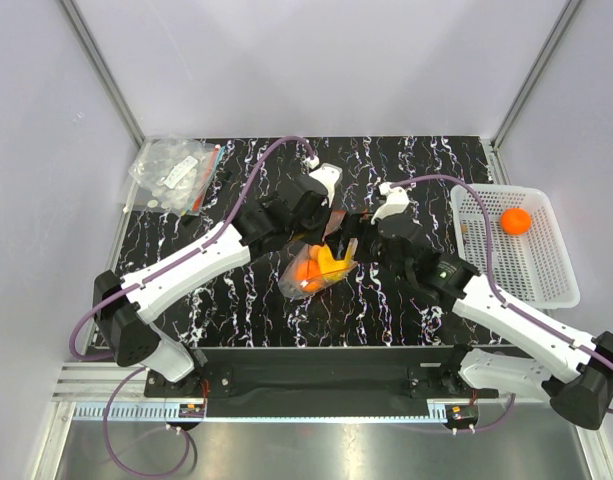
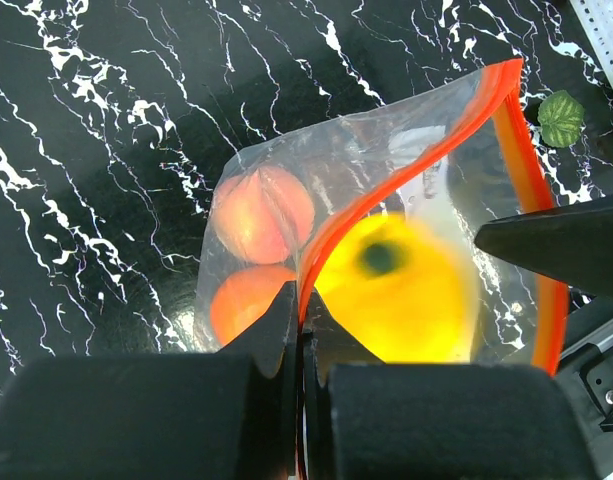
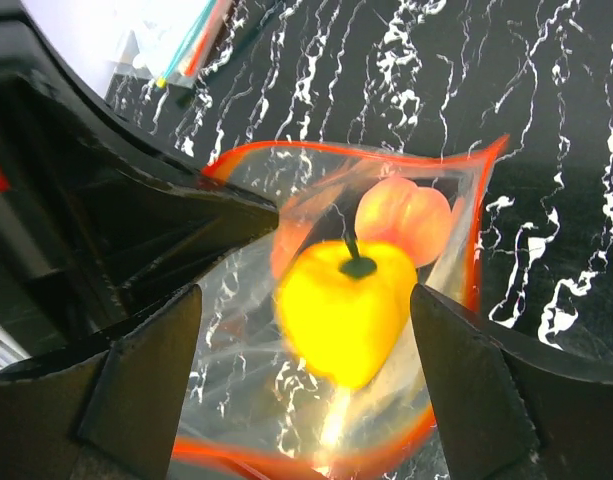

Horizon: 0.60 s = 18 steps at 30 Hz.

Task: Place the food in the zip-top bag and seal the zipper
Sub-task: Place the fake vegetable in the zipper food storage bag.

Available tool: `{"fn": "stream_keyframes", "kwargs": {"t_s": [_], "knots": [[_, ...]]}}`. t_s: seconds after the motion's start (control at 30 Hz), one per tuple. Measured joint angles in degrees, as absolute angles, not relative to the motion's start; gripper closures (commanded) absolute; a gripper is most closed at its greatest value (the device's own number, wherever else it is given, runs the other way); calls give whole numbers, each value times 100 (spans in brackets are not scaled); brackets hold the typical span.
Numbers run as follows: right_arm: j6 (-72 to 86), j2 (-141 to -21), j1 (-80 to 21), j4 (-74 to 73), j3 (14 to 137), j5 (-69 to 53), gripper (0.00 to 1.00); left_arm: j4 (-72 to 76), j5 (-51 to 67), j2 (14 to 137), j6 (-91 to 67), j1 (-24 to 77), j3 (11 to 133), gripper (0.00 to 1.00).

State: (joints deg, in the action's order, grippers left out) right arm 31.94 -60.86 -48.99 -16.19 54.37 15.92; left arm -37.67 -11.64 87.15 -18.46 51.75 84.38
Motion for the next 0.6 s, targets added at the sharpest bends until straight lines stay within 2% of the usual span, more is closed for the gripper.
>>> {"fn": "stream_keyframes", "kwargs": {"t_s": [0.13,0.3,0.37,0.5,0.6], "knots": [[3194,-6018,-4904,-1680,5548,1616,9,-3767,-1164,8715,-1846,5175,8438,100],[3194,-5837,-4910,-2034,5776,1861,14,-3771,-1184,8713,-1846,5172,8438,100],[3205,-5721,-4915,-2241,5867,2088,6,-3771,-1188,8713,-1846,5172,8438,100],[3304,-5839,-4853,-3216,6584,2825,2,-3774,-1188,8711,-1846,5172,8438,100],[3304,-6134,-4405,-3664,7179,3024,2,-3776,-1188,8709,-1846,5172,8438,100]]}}
